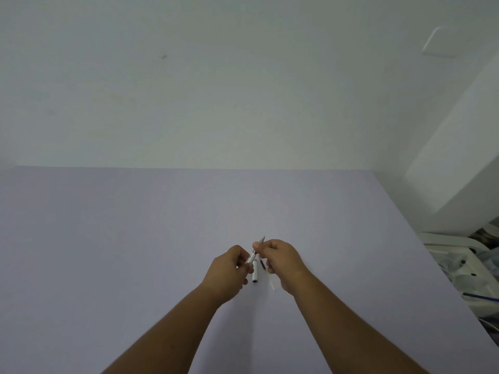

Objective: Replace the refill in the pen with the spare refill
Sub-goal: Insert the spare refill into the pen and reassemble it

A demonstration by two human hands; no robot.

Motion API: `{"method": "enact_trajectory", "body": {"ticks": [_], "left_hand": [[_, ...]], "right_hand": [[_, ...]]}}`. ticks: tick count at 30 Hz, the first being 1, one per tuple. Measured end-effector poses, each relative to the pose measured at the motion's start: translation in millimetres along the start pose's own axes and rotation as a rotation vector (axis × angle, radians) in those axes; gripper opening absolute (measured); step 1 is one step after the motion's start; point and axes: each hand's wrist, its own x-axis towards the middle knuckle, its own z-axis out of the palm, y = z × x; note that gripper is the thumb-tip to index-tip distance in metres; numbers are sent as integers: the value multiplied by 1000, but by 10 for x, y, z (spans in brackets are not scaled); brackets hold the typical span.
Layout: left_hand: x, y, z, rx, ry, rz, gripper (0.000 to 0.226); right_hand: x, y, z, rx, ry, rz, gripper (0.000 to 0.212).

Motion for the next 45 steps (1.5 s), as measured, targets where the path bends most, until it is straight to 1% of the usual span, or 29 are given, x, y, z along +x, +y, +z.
{"method": "enact_trajectory", "body": {"ticks": [2, 3, 5, 7, 8, 10, 11, 12, 15, 16, 17, 19, 20, 21, 24, 25, 26, 28, 29, 30, 32, 34, 37, 38, 39, 41, 43, 44, 45], "left_hand": [[-14, 7, 17, 6, -9, 6, 14], [-19, 8, 21, 6, -10, 5, 14], [-26, 9, 10, 2, -3, -2, 13], [-29, 21, 4, 16, 1, 2, 11], [-34, 30, 9, 26, -4, 8, 10], [-52, 46, 16, 39, -11, 16, 9], [-57, 49, 12, 36, -11, 16, 9], [-63, 43, 0, 25, -9, 13, 9], [-63, 28, -45, 20, 1, 5, 7], [-61, 27, -49, 29, 2, 5, 6], [-63, 29, -45, 36, -2, 7, 6], [-72, 31, -30, 40, -17, 10, 7], [-76, 28, -29, 36, -19, 9, 8], [-77, 24, -40, 30, -15, 8, 8], [-64, 20, -91, 26, 6, -2, 9], [-57, 28, -95, 35, 9, 0, 11], [-54, 37, -93, 52, 10, 6, 12], [-53, 47, -77, 72, 9, 20, 13], [-54, 46, -74, 67, 8, 25, 13], [-54, 39, -75, 59, 8, 26, 13], [-49, 23, -88, 54, 13, 18, 12], [-43, 11, -94, 65, 18, 17, 12], [-48, 5, -69, 61, 11, 27, 9], [-51, -1, -65, 55, 11, 28, 8], [-51, -5, -66, 47, 14, 25, 8], [-47, -9, -79, 34, 22, 16, 10], [-42, 0, -81, 58, 29, 19, 15], [-42, 4, -73, 72, 28, 24, 16], [-44, 9, -63, 81, 25, 29, 17]], "right_hand": [[-6, 8, -3, -30, 18, 17, 26], [-8, 12, -9, -24, -3, 15, 25], [-23, 17, -20, 34, -73, -8, 15], [-34, 17, -24, 54, -82, -22, 8], [-36, 10, -19, 29, -55, -12, 13], [-29, -6, -4, -36, 6, 33, 33], [-27, -14, 5, -45, 10, 41, 37], [-29, -19, 11, -32, -10, 39, 35], [-47, -24, 13, 61, -85, -7, 13], [-55, -29, 13, 51, -82, -12, 9], [-54, -31, 16, 20, -65, -5, 14], [-47, -34, 23, -61, -8, 22, 33], [-48, -35, 29, -78, 2, 25, 38], [-47, -31, 35, -64, -11, 17, 37], [-57, -18, 26, 50, -84, -32, 12], [-61, -17, 20, 53, -83, -38, 9], [-59, -20, 19, 43, -65, -30, 11], [-49, -19, 24, 4, -19, 6, 26], [-45, -21, 30, 2, -18, 12, 29], [-43, -15, 35, 25, -36, 6, 26], [-52, -6, 41, 115, -93, -22, 10], [-66, -11, 44, 126, -96, -26, 8], [-53, -39, 59, -11, -16, 43, 34], [-52, -47, 64, -34, -10, 56, 37], [-51, -48, 65, -16, -25, 53, 36], [-53, -42, 67, 99, -81, 15, 21], [-67, -46, 62, 119, -90, -31, 10], [-65, -51, 60, 82, -72, -32, 11], [-57, -59, 58, 16, -40, -19, 19]]}}
